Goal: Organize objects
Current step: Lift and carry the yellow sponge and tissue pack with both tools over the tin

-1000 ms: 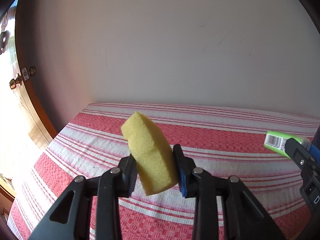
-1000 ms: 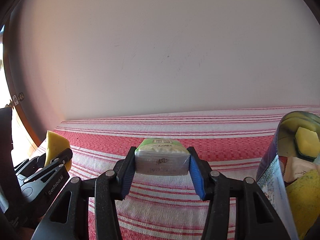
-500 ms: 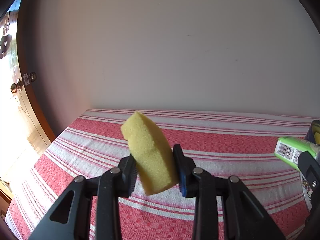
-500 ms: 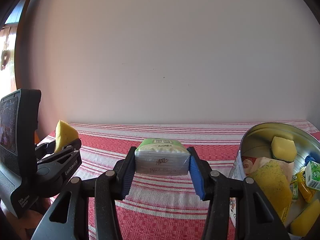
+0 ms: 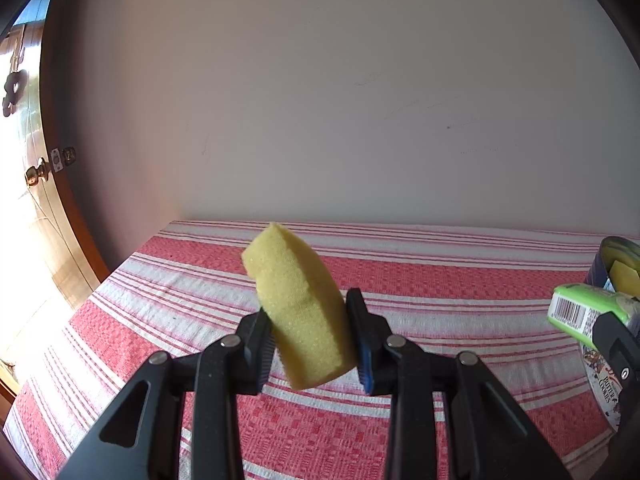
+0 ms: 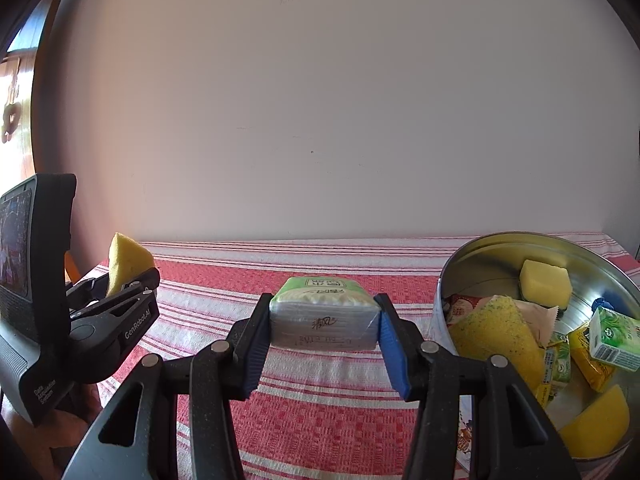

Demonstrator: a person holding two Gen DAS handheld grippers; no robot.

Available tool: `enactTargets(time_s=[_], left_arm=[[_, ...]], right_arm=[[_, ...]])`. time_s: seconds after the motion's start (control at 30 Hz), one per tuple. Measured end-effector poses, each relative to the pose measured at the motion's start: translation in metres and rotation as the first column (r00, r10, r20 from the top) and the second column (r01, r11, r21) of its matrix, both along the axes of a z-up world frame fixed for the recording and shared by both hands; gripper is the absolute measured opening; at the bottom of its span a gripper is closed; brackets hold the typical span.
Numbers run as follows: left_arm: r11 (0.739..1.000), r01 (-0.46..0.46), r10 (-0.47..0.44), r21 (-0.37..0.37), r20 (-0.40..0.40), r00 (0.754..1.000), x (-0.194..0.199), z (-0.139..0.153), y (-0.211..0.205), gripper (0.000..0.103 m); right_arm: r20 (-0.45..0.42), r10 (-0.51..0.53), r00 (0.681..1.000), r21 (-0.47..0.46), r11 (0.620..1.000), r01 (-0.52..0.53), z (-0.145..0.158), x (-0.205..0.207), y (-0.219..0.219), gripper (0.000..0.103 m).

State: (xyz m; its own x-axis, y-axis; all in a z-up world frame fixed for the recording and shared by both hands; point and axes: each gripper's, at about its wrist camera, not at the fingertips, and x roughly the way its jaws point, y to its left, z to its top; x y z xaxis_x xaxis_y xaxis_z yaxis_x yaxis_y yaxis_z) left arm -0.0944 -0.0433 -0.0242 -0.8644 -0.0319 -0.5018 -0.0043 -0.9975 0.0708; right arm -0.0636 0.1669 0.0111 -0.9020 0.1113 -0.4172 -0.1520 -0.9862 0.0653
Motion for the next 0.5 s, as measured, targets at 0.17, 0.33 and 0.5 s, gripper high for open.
enactTargets(time_s=[0.17,0.33,0.5], left_arm=[[1.0,0.005,-0.005,0.007,-0.012,1.0,0.004,-0.005,-0.007,0.032],[1.0,0.009,-0.008,0.026,-0.015,1.0,0.023,-0.003,0.003,0.032],[0.999,0.026,-0.025,0.038,-0.017,1.0,0.041,0.0,0.018,0.032]], right_arm=[[-0.018,-0.004,1.0,0.006,1.0,0.004,0.006,0.016,0.01,0.052],[-0.034,-0.004,0.999,0.013,1.0,0.004,0.012,0.032,0.02,0.052],[-0.048,0.003,0.999,0.032,1.0,-0.001,0.012,0.027,0.021,0.053]])
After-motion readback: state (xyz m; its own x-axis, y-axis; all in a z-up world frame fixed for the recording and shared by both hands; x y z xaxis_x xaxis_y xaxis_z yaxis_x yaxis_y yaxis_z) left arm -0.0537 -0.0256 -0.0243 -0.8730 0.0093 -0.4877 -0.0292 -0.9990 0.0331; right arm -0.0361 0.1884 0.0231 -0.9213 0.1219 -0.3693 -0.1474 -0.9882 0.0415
